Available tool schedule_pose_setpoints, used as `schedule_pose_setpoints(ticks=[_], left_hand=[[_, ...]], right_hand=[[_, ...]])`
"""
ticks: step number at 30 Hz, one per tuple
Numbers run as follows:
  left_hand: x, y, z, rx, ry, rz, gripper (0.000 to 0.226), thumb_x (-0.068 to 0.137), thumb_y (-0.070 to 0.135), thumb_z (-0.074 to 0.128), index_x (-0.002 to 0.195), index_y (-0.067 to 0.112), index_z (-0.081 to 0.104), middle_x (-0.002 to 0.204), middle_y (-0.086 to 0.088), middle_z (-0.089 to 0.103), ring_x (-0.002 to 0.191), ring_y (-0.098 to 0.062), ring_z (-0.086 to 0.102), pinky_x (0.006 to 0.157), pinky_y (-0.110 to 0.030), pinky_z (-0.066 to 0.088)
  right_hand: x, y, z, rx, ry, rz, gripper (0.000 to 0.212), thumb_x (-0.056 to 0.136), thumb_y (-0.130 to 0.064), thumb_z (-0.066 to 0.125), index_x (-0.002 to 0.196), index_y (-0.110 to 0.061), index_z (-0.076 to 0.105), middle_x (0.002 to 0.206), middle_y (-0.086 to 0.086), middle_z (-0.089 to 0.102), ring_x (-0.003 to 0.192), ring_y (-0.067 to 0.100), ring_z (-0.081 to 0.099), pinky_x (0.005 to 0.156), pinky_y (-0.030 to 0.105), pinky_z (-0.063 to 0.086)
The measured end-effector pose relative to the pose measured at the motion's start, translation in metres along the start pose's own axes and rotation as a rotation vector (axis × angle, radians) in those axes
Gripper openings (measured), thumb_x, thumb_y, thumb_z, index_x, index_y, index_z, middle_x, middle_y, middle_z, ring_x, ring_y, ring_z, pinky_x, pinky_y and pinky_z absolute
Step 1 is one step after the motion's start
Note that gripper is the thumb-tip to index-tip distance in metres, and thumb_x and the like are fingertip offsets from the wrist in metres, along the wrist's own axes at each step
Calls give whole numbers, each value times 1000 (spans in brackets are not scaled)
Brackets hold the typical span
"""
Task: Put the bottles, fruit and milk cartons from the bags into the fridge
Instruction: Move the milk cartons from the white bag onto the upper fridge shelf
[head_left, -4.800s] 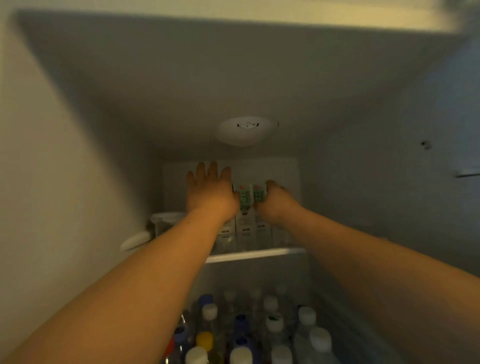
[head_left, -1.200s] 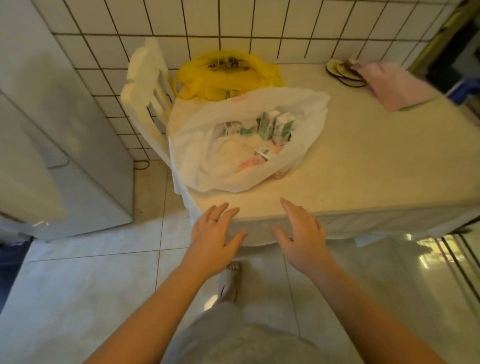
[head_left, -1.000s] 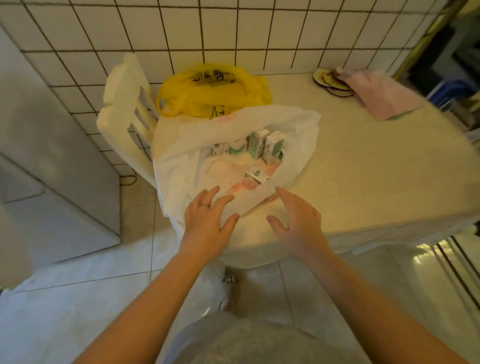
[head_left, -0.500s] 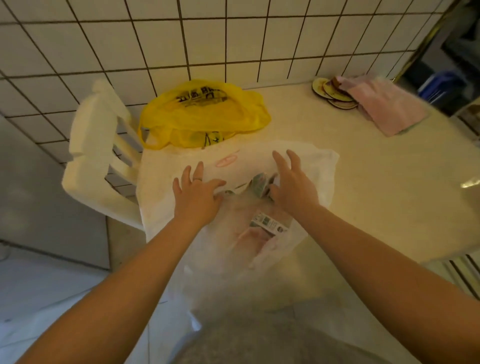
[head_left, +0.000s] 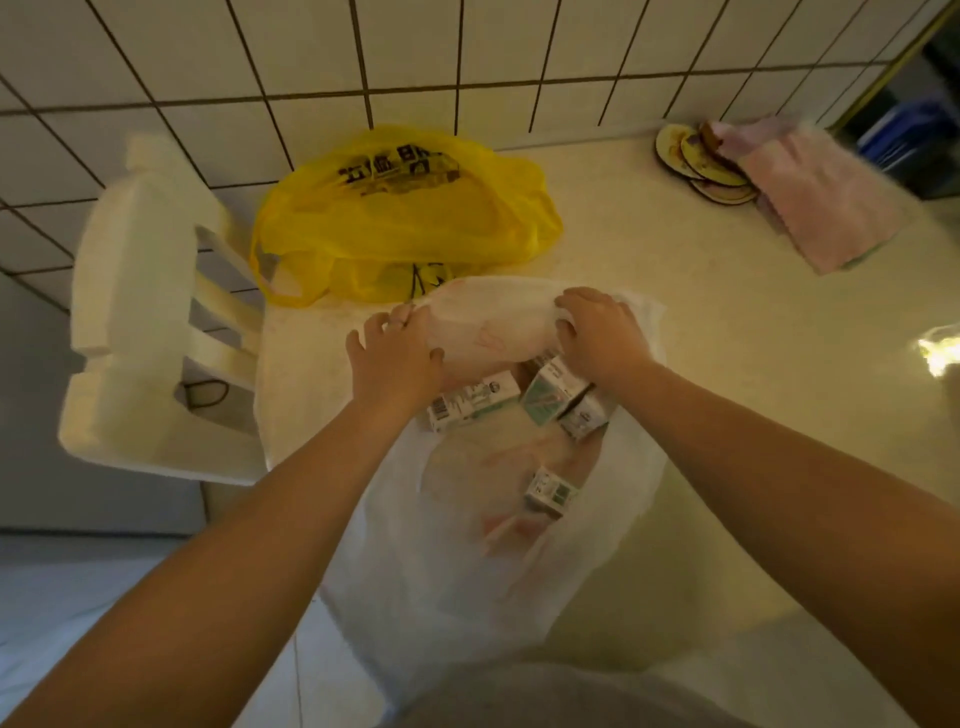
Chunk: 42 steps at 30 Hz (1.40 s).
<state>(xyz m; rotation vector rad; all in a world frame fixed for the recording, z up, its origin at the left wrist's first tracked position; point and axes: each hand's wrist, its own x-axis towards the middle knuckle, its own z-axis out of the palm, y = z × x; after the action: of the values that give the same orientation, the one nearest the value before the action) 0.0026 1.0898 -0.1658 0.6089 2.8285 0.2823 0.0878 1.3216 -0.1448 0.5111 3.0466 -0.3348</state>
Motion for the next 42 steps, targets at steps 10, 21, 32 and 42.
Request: schedule_pose_setpoints(ticks=[10,21,32,42], left_hand=[[56,-26,38,5,-236,17,46,96,46,51,137,28,44,163,-2,20,145,-37,19,113,-59,19],[-13,-20,44,-63,170,280,58,84,66,54,123,23,61,132,-3,57,125,-32,45,104,-49,35],[-35,-1,49,144,-53,160,44,88,40,60,128,21,55,135,-2,54,121,-32,42,93,-44,31],[-99,14,3,-391,58,87,40,68,58,54,83,21,50,97,-7,54,79,-30,53,63,-36,38]], right_hand=[[36,12,14,143,-303,-1,50,104,-38,44,152,-28,36,158,-1,35,136,27,45,113,41,36],[-45,-9,-2,-231,-22,-289,51,84,-47,65,129,-23,60,124,4,57,108,31,56,89,47,46],[-68,-19,14,-270,-81,-176,39,80,-14,69,116,-24,61,116,6,56,99,33,58,89,44,38],[-137,-19,-36,70,167,-218,40,84,-9,70,122,-20,60,114,6,55,93,30,53,80,39,45]])
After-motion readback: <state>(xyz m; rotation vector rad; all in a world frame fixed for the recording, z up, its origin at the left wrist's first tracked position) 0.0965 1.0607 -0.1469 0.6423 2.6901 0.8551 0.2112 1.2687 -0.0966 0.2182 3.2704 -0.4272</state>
